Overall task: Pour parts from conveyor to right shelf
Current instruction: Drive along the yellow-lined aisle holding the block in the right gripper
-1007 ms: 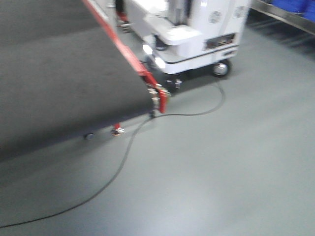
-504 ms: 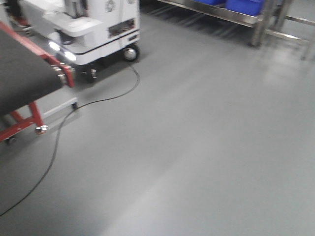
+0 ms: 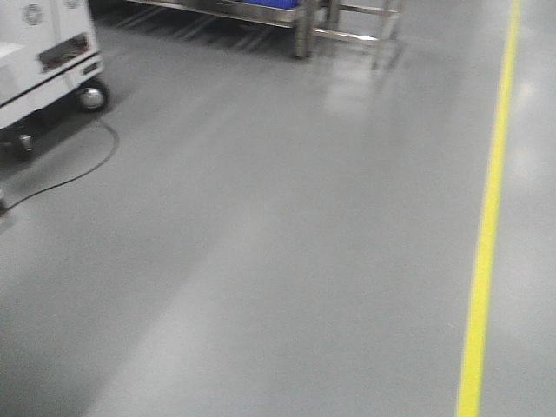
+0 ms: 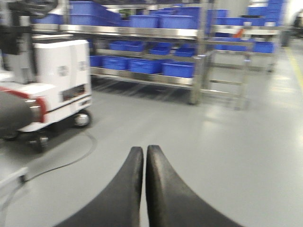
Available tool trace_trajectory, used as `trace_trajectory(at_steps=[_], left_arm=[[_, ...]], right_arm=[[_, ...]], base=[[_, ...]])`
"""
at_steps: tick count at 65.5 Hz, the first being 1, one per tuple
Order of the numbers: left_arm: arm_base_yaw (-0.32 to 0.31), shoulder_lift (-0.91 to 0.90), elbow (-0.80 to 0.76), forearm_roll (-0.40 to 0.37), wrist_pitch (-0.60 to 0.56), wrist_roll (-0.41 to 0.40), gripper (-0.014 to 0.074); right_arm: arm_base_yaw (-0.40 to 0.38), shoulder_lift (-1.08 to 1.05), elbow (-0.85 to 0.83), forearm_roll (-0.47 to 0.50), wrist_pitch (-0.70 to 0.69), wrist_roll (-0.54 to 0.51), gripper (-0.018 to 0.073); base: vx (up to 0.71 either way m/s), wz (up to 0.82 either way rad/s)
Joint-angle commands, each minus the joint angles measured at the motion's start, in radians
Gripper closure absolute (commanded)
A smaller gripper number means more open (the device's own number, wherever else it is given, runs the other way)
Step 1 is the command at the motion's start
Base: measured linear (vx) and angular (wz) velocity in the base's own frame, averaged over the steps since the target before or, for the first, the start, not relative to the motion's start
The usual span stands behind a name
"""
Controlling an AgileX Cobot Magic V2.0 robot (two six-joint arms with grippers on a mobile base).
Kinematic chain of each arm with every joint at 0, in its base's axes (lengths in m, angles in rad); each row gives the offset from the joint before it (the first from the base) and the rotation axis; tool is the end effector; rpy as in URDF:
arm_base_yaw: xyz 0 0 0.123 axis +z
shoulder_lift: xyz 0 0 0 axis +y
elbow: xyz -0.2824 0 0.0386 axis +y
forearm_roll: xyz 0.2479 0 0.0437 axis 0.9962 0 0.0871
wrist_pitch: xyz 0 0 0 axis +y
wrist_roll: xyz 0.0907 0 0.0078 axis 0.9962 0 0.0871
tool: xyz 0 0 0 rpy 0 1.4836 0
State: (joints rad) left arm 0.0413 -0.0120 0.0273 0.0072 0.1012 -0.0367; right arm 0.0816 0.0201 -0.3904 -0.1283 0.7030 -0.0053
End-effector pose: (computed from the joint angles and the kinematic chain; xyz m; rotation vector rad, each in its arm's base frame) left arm 0.0566 0.0024 0.1953 -0.0572 1.5991 0.0097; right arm 0.0223 -0.0057 0.2759 -0.1088 1.8090 -0.0905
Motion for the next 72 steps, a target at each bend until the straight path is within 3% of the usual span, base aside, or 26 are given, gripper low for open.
trace_trajectory(at_steps=[1, 42, 72], left_arm=[[-0.005, -0.012, -0.02, -0.007, -0.073, -0.008, 0.0603], [-0.005, -0.012, -0.02, -0.007, -0.073, -0.008, 0.0603], [-0.005, -0.012, -0.02, -0.007, -0.073, -0.008, 0.0603]], right_arm=[[-0.004, 0.021, -0.025, -0.013, -0.079, -0.011, 0.0564], [-0.004, 0.021, -0.025, -0.011, -0.079, -0.011, 0.0564], [-0.004, 0.021, -0.025, -0.008, -0.079, -0.011, 0.0564]], base=[[-0.29, -0.67], [-0.22, -0.67], [-0.02, -0.14]])
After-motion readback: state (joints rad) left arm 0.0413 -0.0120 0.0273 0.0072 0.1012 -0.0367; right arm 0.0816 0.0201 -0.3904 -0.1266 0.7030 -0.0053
